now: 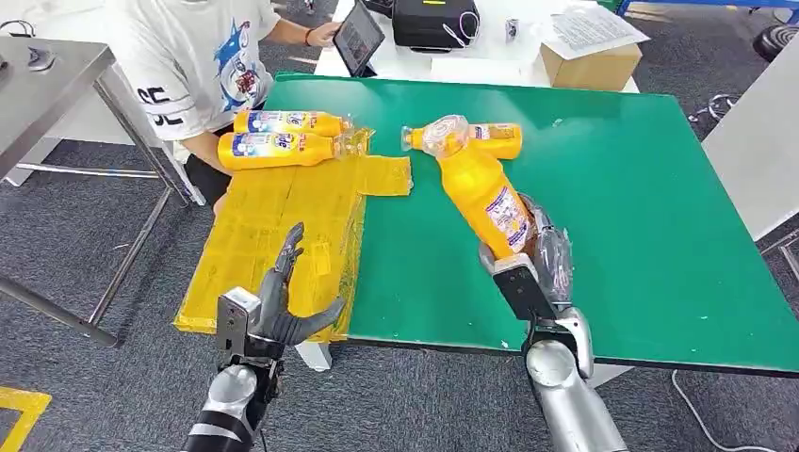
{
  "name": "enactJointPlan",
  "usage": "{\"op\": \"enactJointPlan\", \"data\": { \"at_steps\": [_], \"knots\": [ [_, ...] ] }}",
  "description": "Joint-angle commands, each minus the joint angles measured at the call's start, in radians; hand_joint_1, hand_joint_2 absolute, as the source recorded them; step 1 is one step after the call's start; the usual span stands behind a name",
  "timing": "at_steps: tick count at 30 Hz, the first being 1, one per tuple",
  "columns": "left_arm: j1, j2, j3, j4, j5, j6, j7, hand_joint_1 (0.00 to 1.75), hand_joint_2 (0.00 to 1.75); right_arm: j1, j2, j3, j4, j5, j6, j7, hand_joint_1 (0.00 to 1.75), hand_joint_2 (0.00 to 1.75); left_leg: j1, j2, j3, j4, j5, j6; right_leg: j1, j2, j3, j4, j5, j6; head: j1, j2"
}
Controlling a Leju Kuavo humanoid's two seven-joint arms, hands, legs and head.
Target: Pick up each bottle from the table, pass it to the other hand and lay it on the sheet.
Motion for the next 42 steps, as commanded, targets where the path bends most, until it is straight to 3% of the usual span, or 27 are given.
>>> {"op": "enactJointPlan", "data": {
  "at_steps": [1, 5, 8, 12, 13, 15, 16, 22, 28, 42],
  "knots": [
    [-0.014, 0.024, -0.036, -0.001, 0.068, -0.060, 0.020, 0.00, 1.75, 0.000, 0.049, -0.065, -0.027, -0.069, -0.040, -0.092, 1.75, 1.75, 0.001, 0.001, 0.002, 0.000, -0.001, -0.001, 0.001, 0.002, 0.002, -0.001, -0.001, -0.002, 0.000, 0.000],
    [-0.002, 0.058, -0.106, -0.062, 0.181, -0.145, 0.063, 0.00, 1.75, 0.048, 0.075, -0.101, -0.102, -0.097, -0.107, -0.159, 1.75, 1.75, 0.001, 0.000, 0.003, 0.000, -0.002, -0.002, 0.001, 0.001, 0.003, 0.000, -0.001, -0.002, 0.000, 0.000],
    [-0.006, 0.086, -0.142, -0.105, 0.122, -0.089, 0.041, 0.00, 1.75, 0.059, 0.089, -0.127, -0.095, -0.137, -0.109, -0.175, 1.75, 1.75, 0.001, -0.001, 0.002, 0.000, -0.001, -0.002, 0.001, 0.000, 0.002, 0.000, -0.001, -0.002, 0.000, 0.000],
    [-0.016, 0.102, -0.173, -0.106, 0.182, -0.181, 0.076, 0.00, 1.75, 0.082, 0.117, -0.070, 0.005, -0.178, 0.042, -0.237, 1.75, 1.75, 0.001, 0.001, 0.003, -0.001, -0.001, -0.002, 0.001, 0.002, 0.003, -0.001, -0.001, -0.002, 0.000, 0.000],
    [-0.031, 0.118, -0.215, -0.037, 0.325, -0.345, 0.199, 0.00, 1.75, 0.101, 0.164, 0.048, 0.132, 0.023, 0.070, -0.236, 1.75, 1.75, 0.001, 0.000, 0.002, -0.001, -0.001, -0.002, 0.001, 0.001, 0.002, -0.001, 0.000, -0.002, 0.000, 0.000],
    [-0.061, 0.113, -0.255, 0.067, 0.319, -0.343, 0.136, 0.00, 1.75, 0.075, 0.238, 0.210, 0.350, 0.034, -0.152, -0.275, 1.75, 1.75, 0.003, 0.004, 0.009, -0.004, -0.002, -0.003, 0.003, 0.006, 0.008, -0.005, 0.000, -0.004, 0.000, 0.000],
    [-0.061, 0.113, -0.257, 0.072, 0.319, -0.342, 0.131, 0.00, 1.75, 0.074, 0.242, 0.225, 0.362, 0.027, -0.169, -0.275, 1.75, 1.75, 0.003, 0.004, 0.009, -0.004, -0.002, -0.004, 0.003, 0.006, 0.008, -0.004, 0.000, -0.004, 0.000, 0.000],
    [-0.065, 0.118, -0.262, 0.061, 0.319, -0.330, 0.130, 0.00, 1.75, 0.056, 0.199, 0.252, 0.353, 0.001, -0.141, -0.275, 1.75, 1.75, 0.004, 0.004, 0.006, -0.003, -0.002, -0.003, 0.003, 0.003, 0.004, -0.002, -0.001, -0.003, 0.001, 0.000],
    [-0.080, 0.111, -0.267, 0.098, 0.320, -0.309, 0.136, 0.00, 1.75, 0.054, 0.248, 0.332, 0.432, 0.019, -0.173, -0.275, 1.75, 1.75, 0.003, 0.005, 0.004, -0.002, -0.002, -0.002, 0.002, 0.005, 0.003, -0.001, -0.001, -0.003, 0.001, 0.000],
    [-0.065, 0.113, -0.259, 0.097, 0.341, -0.309, 0.144, 0.00, 1.75, 0.014, 0.269, 0.376, 0.585, 0.065, -0.164, -0.244, 1.75, 1.75, 0.003, 0.003, 0.003, -0.002, -0.001, -0.003, 0.003, 0.003, 0.002, -0.002, -0.001, -0.003, 0.001, 0.000]
  ]
}}
